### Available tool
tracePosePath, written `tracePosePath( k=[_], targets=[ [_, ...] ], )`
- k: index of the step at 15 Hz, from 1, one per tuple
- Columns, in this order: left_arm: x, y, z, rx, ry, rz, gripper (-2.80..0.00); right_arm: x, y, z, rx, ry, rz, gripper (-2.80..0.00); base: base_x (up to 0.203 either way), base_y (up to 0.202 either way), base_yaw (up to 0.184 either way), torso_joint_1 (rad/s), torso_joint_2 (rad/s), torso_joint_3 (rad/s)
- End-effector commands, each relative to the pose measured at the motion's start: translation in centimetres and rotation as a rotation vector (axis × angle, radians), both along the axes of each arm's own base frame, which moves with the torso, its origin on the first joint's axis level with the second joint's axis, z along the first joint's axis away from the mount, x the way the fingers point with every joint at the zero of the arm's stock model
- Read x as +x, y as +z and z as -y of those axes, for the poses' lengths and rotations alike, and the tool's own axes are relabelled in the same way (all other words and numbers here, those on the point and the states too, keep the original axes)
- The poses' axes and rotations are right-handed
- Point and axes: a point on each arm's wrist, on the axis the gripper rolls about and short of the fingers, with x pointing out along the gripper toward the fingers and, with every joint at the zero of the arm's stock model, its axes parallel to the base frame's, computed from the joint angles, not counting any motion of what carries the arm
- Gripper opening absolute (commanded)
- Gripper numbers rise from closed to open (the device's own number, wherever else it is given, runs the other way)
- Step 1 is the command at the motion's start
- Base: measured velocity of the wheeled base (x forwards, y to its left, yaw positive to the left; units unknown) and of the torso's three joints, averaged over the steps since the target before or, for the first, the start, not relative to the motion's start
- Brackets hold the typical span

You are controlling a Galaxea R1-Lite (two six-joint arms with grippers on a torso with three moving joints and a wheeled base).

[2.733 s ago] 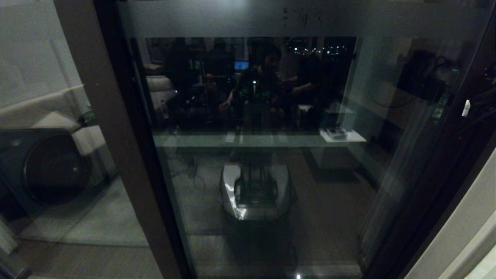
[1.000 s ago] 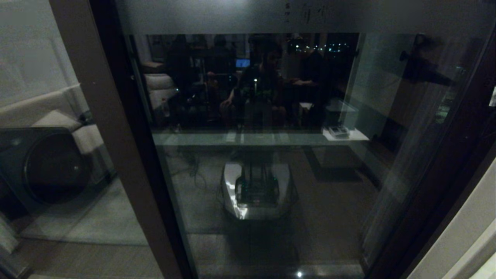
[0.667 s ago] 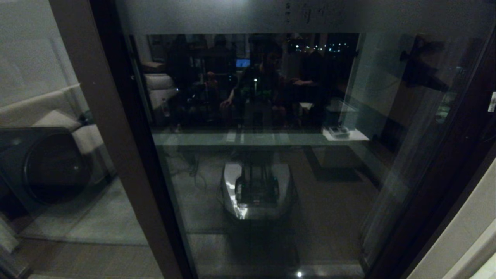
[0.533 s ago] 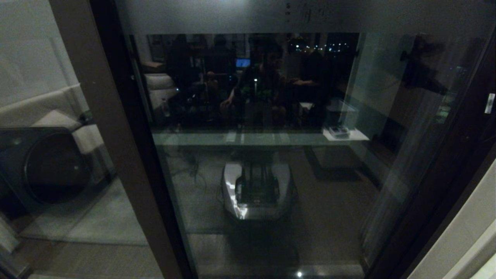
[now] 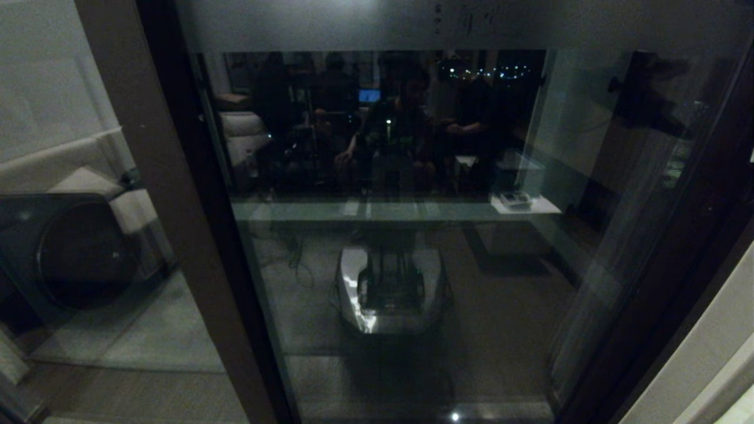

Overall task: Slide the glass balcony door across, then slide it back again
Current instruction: Open the slid door

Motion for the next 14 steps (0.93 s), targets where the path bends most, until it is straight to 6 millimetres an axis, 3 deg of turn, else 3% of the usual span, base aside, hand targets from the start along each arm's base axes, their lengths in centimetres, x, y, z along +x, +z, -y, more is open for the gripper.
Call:
tracePosePath(
  k=[1, 6, 7, 14],
  targets=[
    [0.0, 0.0, 0.0, 0.001, 0.0, -0.002, -2.8, 0.3, -0.3, 0.5, 0.002, -0.005, -0.005, -2.8, 0.0, 0.0, 0.0, 0.0, 0.0, 0.0],
    [0.0, 0.0, 0.0, 0.001, 0.0, -0.004, -2.8, 0.5, -0.8, 0.8, 0.008, -0.01, -0.017, -2.8, 0.0, 0.0, 0.0, 0.0, 0.0, 0.0],
    [0.0, 0.0, 0.0, 0.001, 0.0, -0.002, -2.8, 0.6, -0.9, 0.9, 0.003, -0.008, -0.022, 0.0, 0.0, 0.0, 0.0, 0.0, 0.0, 0.0],
    [0.0, 0.0, 0.0, 0.001, 0.0, -0.004, -2.8, 2.1, -1.6, 1.8, 0.023, 0.069, -0.022, 0.0, 0.0, 0.0, 0.0, 0.0, 0.0, 0.0]
  ],
)
